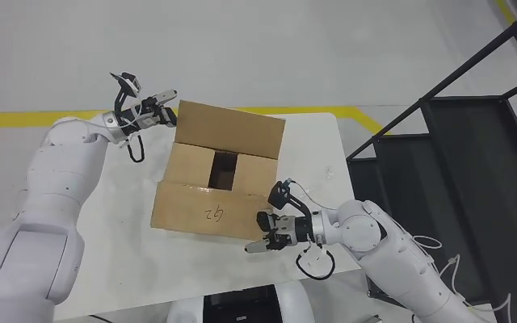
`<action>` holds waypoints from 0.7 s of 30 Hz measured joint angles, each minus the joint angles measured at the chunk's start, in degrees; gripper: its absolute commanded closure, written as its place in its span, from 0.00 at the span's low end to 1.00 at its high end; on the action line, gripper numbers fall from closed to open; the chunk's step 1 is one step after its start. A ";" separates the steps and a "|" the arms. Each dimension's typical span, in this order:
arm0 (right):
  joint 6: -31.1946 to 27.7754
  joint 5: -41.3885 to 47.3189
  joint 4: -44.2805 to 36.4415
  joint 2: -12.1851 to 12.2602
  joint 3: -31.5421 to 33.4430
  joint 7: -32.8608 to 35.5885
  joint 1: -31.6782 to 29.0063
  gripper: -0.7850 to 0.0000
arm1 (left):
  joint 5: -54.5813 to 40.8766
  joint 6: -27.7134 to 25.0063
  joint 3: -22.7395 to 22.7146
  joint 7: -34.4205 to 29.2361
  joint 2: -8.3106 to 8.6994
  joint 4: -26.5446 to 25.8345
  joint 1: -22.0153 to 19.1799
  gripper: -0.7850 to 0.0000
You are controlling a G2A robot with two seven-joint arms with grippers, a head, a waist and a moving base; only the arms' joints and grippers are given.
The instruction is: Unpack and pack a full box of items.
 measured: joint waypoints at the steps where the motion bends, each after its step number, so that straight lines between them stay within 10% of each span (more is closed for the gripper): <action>1: 0.01 0.00 -0.02 0.02 -0.02 -0.03 0.00 0.00 | -0.26 0.21 -0.06 -0.21 -0.05 -0.07 -0.05 0.00; 21: -0.22 -1.57 -0.38 0.12 -2.12 -0.51 0.88 0.00 | -5.56 15.28 -6.09 -15.33 6.26 -19.89 10.17 0.00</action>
